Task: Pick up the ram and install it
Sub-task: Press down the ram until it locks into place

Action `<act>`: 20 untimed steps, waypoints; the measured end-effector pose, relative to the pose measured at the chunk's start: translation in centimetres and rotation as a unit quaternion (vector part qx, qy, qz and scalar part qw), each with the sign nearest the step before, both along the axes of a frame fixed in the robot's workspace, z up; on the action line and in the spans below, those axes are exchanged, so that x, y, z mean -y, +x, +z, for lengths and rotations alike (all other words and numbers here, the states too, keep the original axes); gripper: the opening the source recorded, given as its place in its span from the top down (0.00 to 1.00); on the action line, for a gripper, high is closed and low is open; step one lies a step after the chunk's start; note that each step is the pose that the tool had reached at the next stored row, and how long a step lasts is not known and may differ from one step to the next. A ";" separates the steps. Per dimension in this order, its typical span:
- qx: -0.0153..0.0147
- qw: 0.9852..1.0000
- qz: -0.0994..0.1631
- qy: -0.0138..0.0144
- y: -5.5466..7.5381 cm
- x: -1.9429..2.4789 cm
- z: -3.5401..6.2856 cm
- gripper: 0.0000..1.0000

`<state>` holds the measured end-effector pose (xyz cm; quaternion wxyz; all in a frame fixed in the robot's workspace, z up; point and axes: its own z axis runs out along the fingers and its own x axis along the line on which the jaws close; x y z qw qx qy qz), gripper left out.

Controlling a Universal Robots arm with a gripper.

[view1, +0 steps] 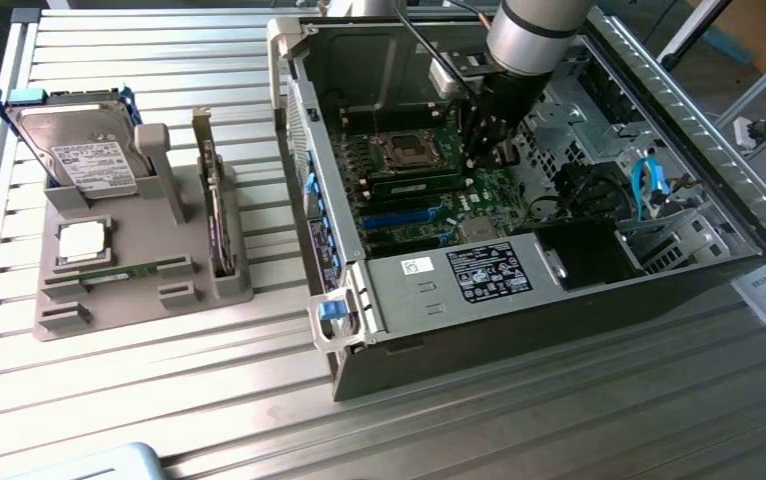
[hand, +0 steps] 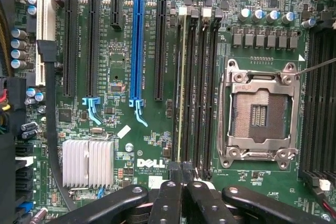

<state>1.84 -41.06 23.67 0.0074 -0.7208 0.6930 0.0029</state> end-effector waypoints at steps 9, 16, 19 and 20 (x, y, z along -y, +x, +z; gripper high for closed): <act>0.000 1.000 0.000 0.000 0.0 0.00 -0.26 0.90; 0.000 1.000 0.000 0.000 0.0 0.00 -0.45 0.90; 0.000 1.000 0.000 0.000 0.0 0.00 -0.55 0.90; 0.000 1.000 0.000 0.000 0.0 0.00 -0.60 0.90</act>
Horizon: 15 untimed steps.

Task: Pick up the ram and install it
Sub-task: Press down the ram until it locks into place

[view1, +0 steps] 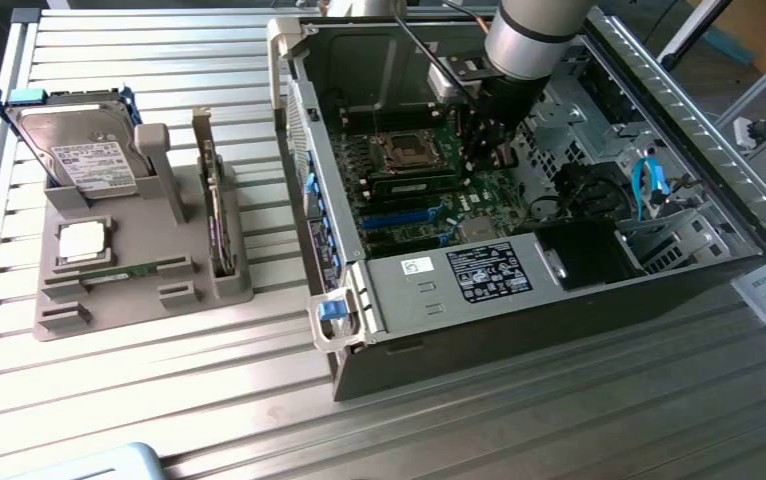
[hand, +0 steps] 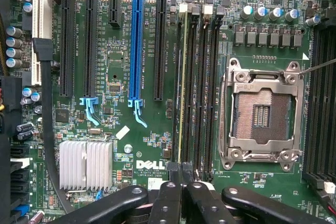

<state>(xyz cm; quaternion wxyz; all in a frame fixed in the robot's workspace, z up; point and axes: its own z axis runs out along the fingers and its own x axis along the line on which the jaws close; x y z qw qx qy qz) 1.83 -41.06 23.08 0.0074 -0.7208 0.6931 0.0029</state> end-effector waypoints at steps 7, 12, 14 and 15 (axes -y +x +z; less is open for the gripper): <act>0.001 1.000 0.000 0.001 0.0 -0.02 0.15 0.90; 0.000 1.000 0.000 0.000 -0.1 0.00 1.07 0.90; 0.000 1.000 0.000 0.000 -1.2 0.00 1.05 0.90; 0.000 1.000 0.000 0.000 -1.6 0.00 1.04 0.90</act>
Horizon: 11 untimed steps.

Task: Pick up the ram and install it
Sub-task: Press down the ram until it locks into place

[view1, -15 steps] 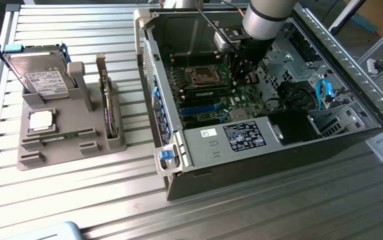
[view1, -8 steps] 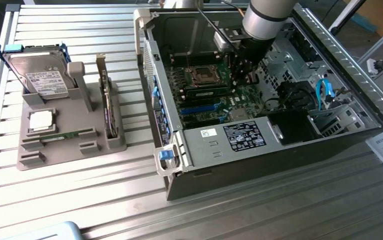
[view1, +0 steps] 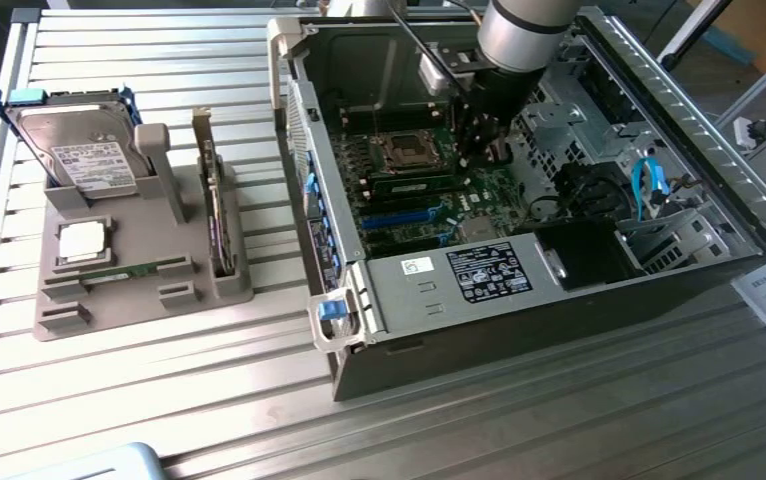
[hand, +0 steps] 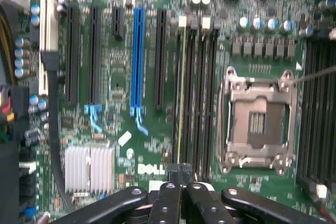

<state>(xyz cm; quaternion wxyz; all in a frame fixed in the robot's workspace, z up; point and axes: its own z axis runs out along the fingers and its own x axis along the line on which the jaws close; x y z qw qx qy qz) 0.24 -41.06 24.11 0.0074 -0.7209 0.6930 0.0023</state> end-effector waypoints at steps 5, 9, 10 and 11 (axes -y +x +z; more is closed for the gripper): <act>0.000 1.000 0.000 0.000 -1.6 0.00 -0.10 0.90; 0.000 1.000 0.000 0.000 -3.2 -0.01 -0.25 0.90; 0.000 1.000 0.000 0.000 -3.8 0.00 -0.29 0.90; 0.000 1.000 0.000 0.000 -4.2 0.00 -0.32 0.90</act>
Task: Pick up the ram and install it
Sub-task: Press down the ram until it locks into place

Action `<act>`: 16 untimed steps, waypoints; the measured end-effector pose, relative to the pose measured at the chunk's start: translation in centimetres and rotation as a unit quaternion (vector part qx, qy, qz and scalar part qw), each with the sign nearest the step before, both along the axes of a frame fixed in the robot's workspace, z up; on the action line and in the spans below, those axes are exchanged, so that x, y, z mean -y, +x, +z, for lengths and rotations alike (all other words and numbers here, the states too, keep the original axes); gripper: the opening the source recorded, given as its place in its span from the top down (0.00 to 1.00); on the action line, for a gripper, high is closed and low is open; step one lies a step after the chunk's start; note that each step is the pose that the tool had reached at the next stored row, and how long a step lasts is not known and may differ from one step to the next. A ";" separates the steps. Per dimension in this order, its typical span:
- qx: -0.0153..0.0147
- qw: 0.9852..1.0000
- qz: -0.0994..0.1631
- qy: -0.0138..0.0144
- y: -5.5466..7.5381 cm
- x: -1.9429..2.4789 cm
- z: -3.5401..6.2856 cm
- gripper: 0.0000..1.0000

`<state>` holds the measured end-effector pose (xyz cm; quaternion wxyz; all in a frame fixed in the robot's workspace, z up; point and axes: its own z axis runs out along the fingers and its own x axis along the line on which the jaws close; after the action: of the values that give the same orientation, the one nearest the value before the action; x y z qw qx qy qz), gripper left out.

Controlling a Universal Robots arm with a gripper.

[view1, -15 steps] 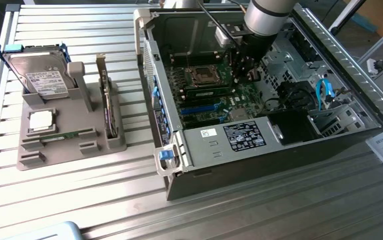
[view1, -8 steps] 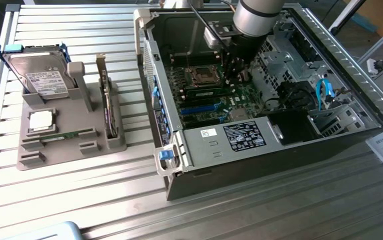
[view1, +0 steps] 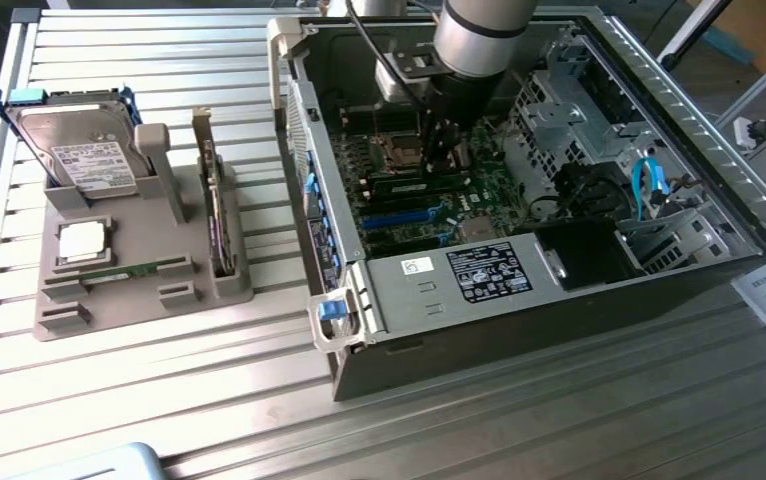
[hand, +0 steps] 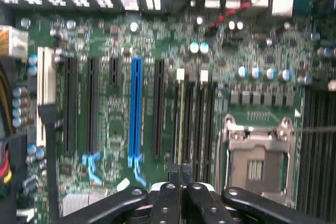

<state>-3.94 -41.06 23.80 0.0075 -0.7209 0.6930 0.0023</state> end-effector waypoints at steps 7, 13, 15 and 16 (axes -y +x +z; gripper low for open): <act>0.000 1.000 0.000 0.000 -1.7 0.00 -0.22 0.90; 0.000 1.000 0.000 0.000 -1.7 0.01 -0.70 0.90; 0.000 1.000 0.000 0.000 -1.7 0.01 -0.84 0.90; 0.000 1.000 0.000 0.000 -1.7 0.00 -0.95 0.90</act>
<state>-5.68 -41.06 22.85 0.0073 -0.7208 0.6931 0.0023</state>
